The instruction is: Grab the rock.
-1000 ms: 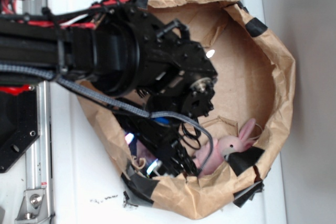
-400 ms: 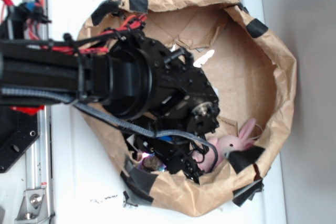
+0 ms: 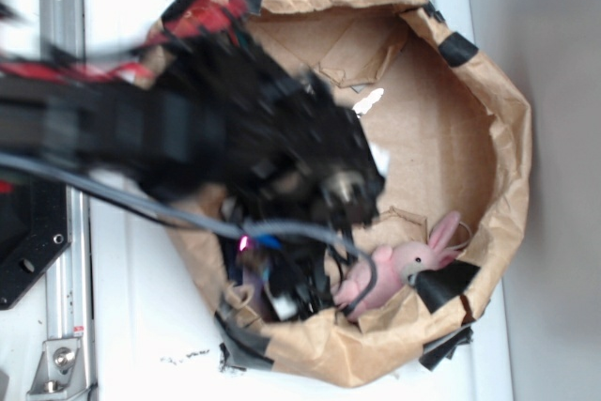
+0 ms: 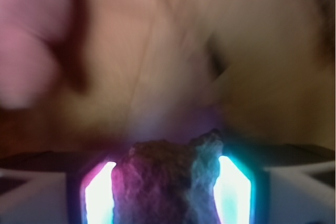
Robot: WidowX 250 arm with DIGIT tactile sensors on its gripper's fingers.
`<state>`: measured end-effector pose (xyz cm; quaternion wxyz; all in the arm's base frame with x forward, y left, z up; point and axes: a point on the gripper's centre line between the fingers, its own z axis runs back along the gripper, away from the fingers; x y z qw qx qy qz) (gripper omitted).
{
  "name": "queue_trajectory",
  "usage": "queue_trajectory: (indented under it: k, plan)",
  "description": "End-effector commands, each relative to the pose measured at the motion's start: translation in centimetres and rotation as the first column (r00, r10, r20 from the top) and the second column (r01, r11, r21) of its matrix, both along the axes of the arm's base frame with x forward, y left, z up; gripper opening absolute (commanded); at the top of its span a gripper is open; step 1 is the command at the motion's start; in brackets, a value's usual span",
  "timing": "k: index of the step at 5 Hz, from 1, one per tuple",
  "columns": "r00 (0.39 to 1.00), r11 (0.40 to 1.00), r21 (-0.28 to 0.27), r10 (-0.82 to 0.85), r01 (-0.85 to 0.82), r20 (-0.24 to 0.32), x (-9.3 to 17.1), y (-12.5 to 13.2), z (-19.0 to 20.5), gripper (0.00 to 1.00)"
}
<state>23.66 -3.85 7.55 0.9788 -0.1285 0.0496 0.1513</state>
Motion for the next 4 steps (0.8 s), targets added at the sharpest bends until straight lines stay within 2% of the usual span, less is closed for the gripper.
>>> queue_trajectory:
  k: [1, 3, 4]
  plan:
    - [0.947, 0.992, 0.076, -0.117, 0.099, 0.299, 2.3, 4.2, 9.4, 0.00]
    - [0.907, 0.944, 0.241, -0.294, 0.226, 0.300, 2.5, 2.6, 9.9, 0.00]
    - [0.896, 0.942, 0.243, -0.305, 0.233, 0.324, 2.3, 2.6, 9.8, 0.00]
